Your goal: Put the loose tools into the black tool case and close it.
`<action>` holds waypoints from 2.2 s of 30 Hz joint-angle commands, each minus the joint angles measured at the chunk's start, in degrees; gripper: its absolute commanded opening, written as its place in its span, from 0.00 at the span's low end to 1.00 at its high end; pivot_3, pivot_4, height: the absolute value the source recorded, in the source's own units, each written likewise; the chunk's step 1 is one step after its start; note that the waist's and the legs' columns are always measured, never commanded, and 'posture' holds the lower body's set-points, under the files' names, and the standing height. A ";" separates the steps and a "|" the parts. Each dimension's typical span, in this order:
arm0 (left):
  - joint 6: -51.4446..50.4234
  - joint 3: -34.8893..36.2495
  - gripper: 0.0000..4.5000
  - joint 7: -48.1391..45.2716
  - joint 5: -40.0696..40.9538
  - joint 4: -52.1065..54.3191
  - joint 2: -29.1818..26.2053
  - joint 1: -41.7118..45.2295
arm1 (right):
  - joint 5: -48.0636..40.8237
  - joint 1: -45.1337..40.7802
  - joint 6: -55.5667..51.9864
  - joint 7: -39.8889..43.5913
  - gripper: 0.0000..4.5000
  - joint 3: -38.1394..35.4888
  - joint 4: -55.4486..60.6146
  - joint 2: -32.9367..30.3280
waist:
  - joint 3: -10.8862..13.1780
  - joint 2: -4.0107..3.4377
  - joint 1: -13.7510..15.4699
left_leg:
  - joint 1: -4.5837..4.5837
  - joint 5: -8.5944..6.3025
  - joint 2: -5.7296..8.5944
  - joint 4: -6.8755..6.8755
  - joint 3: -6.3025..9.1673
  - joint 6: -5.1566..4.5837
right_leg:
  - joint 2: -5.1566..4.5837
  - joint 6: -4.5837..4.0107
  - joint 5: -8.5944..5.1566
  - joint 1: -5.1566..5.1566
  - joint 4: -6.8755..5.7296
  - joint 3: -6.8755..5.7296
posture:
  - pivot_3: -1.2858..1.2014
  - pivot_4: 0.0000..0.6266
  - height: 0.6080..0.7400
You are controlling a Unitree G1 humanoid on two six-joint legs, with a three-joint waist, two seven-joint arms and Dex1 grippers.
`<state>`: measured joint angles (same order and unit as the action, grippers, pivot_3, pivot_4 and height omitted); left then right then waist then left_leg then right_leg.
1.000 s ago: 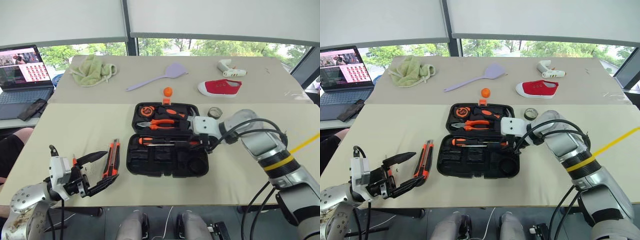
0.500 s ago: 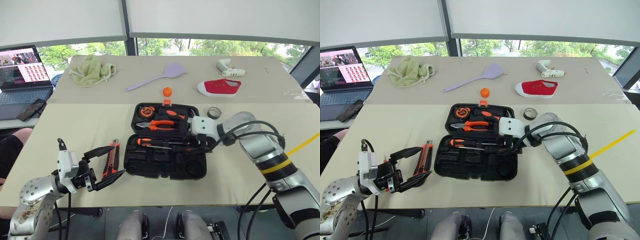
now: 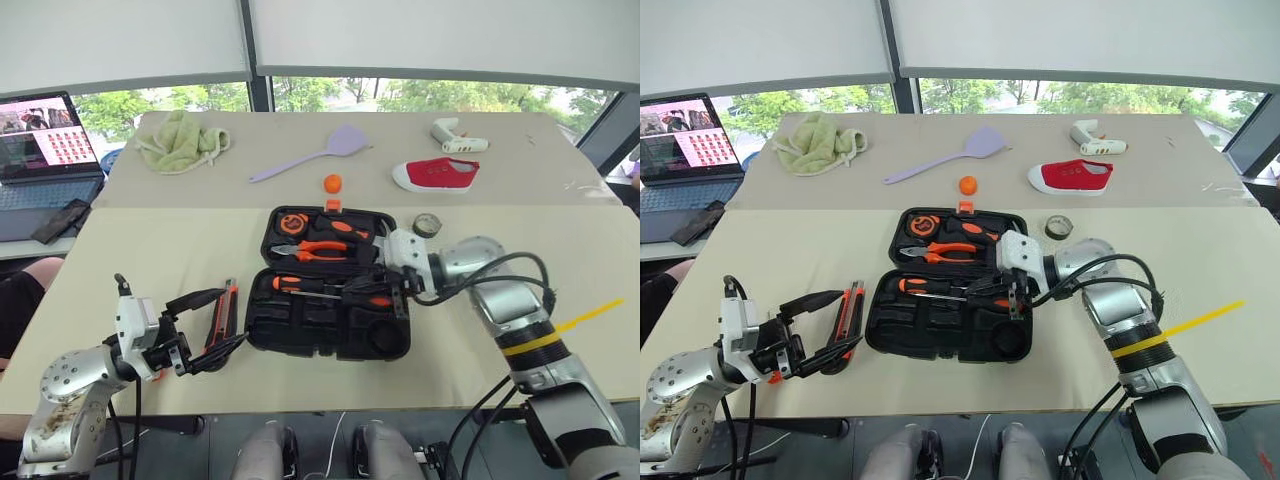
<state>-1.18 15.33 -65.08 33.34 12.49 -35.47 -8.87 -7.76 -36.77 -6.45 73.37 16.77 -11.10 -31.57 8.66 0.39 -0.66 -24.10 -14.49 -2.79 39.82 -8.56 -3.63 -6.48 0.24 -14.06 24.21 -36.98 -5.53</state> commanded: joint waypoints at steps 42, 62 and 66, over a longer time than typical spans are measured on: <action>-42.28 36.75 1.00 36.89 22.00 15.53 -0.21 -30.45 | -27.36 31.06 13.41 9.14 0.96 -29.52 10.77 -6.23 | 0.07 0.46 0.65 | 0.52 -0.68 -0.07 -0.10 0.20 -0.05 | -0.63 -0.26 -0.11 -0.08 0.16 0.09 | 0.52 0.24 1.00; -64.97 13.24 0.60 91.07 41.29 21.25 4.15 -7.46 | -28.90 27.64 10.73 9.38 1.00 -26.38 16.39 -4.58 | -0.11 -0.02 1.51 | 1.24 -0.34 0.18 -0.42 0.26 0.53 | -0.86 -0.15 -0.02 -1.07 0.22 0.29 | 0.52 0.24 1.00; -64.85 13.48 0.28 91.23 40.74 20.87 3.45 -8.51 | -28.64 27.45 11.00 9.43 1.00 -26.29 16.02 -4.50 | -0.16 -0.16 1.58 | 1.26 -0.34 0.21 -0.43 0.25 0.53 | -0.88 -0.14 -0.03 -1.09 0.22 0.27 | 0.52 0.24 1.00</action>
<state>-64.11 31.53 26.65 72.83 34.52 -32.29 -15.73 -35.11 -8.97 3.79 82.43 -8.01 3.90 -35.44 8.50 0.23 0.92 -22.84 -14.83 -2.57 39.39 -8.31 -3.11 -7.37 0.11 -14.09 23.13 -36.75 -5.26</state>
